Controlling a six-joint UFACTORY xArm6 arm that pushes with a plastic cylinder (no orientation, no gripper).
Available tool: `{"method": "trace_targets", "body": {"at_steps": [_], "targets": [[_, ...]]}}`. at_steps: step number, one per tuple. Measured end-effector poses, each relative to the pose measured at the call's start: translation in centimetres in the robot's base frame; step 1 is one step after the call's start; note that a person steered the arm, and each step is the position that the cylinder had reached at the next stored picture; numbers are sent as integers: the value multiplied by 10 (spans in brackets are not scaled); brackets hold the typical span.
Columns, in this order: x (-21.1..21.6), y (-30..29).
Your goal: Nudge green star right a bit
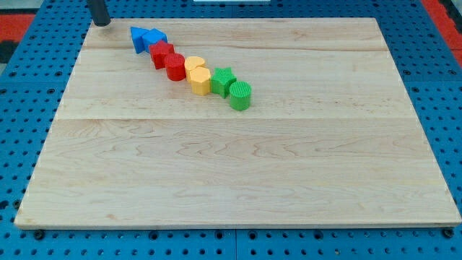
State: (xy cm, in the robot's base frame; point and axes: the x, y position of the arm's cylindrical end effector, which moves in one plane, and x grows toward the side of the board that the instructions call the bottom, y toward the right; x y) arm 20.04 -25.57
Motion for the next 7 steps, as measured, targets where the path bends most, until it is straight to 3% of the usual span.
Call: {"method": "trace_targets", "body": {"at_steps": [2, 3, 4, 7], "targets": [[8, -3], [54, 30], [70, 52], [121, 39]]}}
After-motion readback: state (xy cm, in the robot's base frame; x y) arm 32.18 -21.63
